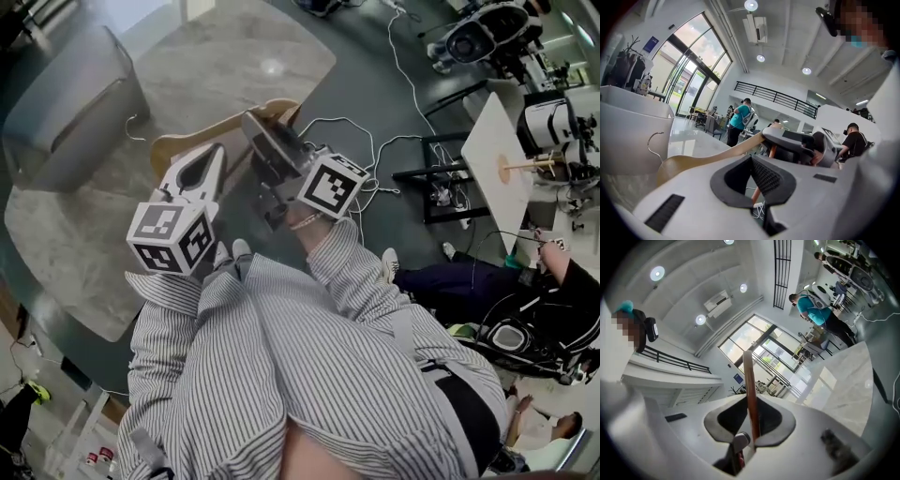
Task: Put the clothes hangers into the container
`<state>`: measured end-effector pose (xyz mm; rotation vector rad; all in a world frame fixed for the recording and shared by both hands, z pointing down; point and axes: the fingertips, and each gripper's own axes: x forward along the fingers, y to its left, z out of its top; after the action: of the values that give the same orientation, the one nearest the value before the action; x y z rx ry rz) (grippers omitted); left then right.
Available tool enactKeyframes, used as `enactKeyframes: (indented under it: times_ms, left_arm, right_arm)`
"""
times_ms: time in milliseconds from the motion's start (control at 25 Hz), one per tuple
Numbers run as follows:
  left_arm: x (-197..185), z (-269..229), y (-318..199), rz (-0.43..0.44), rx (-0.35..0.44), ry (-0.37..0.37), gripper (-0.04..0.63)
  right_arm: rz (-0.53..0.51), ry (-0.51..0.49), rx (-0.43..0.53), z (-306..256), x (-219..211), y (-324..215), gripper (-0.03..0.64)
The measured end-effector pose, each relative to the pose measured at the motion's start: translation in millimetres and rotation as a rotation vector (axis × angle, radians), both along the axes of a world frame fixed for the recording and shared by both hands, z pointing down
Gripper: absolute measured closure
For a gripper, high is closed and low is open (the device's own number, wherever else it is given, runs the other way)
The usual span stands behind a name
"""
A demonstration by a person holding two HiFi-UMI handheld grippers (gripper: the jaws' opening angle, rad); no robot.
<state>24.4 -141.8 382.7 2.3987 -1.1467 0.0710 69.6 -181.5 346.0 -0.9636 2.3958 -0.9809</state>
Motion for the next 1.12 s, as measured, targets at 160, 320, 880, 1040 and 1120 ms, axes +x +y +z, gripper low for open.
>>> enactKeyframes:
  times_ms: [160,320,880,1040,1120]
  left_arm:
    - [-8,-12,1,-0.031,0.029,0.007,0.586]
    - [-15,-25,4,-0.055,0.060,0.008,0.586]
    - [-82,-47,13,-0.216,0.126,-0.017,0.585]
    - [-95,-54,17,-0.258,0.138,-0.034,0.586]
    - [-102,-56,17,-0.281,0.146,-0.040,0.586]
  right_arm:
    - [-0.037,0.026,0.058,-21,-10,0,0.560]
    - [-0.071,0.055,0.109,-38,-21,3,0.560]
    - [-0.253,0.137,0.208,-56,-96,10,0.560]
    - [-0.299,0.138,0.218,-59,-110,17,0.561]
    - [-0.324,0.148,0.227,-58,-117,20,0.561]
